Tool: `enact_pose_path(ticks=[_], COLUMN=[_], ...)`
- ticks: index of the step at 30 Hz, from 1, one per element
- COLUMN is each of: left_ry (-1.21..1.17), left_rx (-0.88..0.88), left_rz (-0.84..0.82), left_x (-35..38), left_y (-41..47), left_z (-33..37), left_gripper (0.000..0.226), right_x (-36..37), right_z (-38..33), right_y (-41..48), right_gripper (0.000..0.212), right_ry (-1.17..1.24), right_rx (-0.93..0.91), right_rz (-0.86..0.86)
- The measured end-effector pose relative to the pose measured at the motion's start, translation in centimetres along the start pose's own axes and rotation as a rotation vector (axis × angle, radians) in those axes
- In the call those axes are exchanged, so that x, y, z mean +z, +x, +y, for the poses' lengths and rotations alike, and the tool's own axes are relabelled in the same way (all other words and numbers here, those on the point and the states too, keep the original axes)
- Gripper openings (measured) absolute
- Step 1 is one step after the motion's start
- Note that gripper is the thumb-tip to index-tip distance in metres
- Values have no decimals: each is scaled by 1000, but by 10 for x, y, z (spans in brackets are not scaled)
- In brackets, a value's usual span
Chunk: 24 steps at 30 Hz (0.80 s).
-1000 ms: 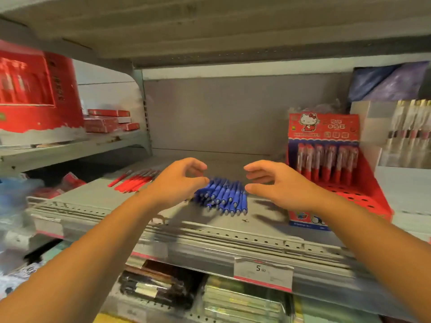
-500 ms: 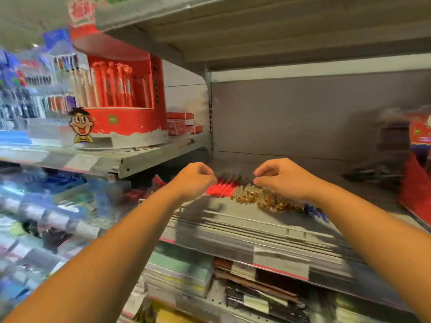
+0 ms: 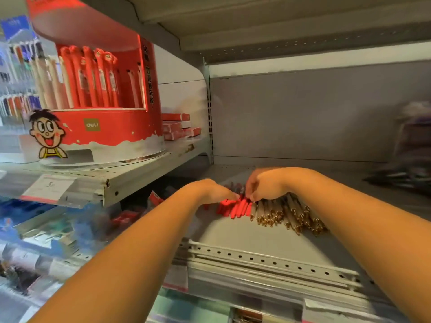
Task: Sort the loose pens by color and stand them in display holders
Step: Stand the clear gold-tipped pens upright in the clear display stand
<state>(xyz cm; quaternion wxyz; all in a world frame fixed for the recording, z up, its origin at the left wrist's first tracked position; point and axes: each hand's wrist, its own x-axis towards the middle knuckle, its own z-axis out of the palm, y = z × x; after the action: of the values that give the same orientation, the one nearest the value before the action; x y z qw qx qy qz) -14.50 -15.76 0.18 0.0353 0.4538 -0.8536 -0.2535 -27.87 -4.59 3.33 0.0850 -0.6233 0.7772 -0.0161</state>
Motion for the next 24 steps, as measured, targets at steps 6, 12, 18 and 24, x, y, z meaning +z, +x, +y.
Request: enact_pose_path(ticks=[6, 12, 18, 24], left_ry=[35, 106, 192, 208], left_rx=[27, 116, 245, 317], left_rz=[-360, -399, -469, -535], left_x=[1, 6, 9, 14], left_y=[25, 35, 39, 38], left_z=[30, 35, 34, 36], left_gripper=[40, 32, 42, 43], right_x=[6, 10, 13, 14], right_z=[9, 7, 0, -13], right_y=[19, 19, 23, 27], right_gripper=[22, 16, 16, 14], right_ry=[42, 94, 56, -7], right_rx=[23, 126, 286, 366], right_rz=[-86, -84, -49, -72])
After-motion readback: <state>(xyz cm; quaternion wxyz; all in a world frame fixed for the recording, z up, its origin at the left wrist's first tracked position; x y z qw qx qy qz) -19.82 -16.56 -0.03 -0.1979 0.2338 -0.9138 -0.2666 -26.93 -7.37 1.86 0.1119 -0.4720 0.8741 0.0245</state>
